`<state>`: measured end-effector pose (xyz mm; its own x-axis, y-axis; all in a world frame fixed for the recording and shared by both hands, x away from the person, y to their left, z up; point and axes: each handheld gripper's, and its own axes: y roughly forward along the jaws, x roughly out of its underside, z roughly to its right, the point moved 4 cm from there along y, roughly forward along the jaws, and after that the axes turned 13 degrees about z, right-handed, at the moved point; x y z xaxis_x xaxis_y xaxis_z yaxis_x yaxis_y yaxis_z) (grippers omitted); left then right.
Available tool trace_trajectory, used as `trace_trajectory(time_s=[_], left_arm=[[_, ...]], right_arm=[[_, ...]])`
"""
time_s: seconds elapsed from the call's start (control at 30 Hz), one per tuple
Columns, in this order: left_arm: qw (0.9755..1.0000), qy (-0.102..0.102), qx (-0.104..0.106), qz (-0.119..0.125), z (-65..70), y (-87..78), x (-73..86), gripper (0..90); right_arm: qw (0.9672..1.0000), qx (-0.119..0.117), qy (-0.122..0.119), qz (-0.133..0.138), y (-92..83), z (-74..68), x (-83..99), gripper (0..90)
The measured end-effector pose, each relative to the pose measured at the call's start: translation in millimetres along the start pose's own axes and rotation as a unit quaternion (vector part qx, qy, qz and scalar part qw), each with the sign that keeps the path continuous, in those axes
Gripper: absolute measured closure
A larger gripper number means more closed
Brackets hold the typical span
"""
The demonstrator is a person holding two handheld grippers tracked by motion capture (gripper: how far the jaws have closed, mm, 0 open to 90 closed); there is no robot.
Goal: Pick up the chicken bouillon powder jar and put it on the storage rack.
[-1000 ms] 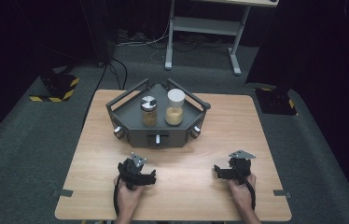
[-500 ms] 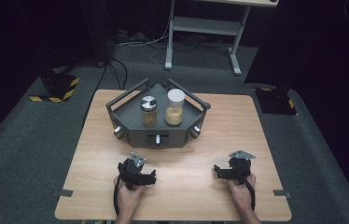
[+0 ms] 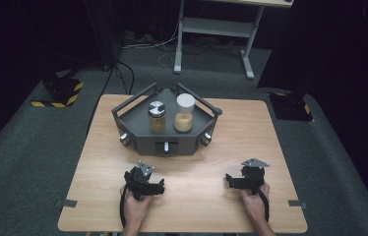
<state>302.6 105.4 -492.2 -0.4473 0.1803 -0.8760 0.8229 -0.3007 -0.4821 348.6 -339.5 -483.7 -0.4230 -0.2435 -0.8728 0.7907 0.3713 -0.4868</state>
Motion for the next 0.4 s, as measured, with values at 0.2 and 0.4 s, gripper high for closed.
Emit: trace_trajectory(time_s=[0.2,0.4], left_arm=[[1.0000,-0.002,-0.004,-0.001,1.4,0.5,-0.6,2.9],[0.9999,-0.005,-0.010,-0.003,2.7,1.5,-1.3,1.6]], right_arm=[[1.0000,0.000,0.000,0.000,0.0,0.0,0.0,1.3],[1.0000,0.000,0.000,0.000,0.2,0.0,-0.1,1.3]])
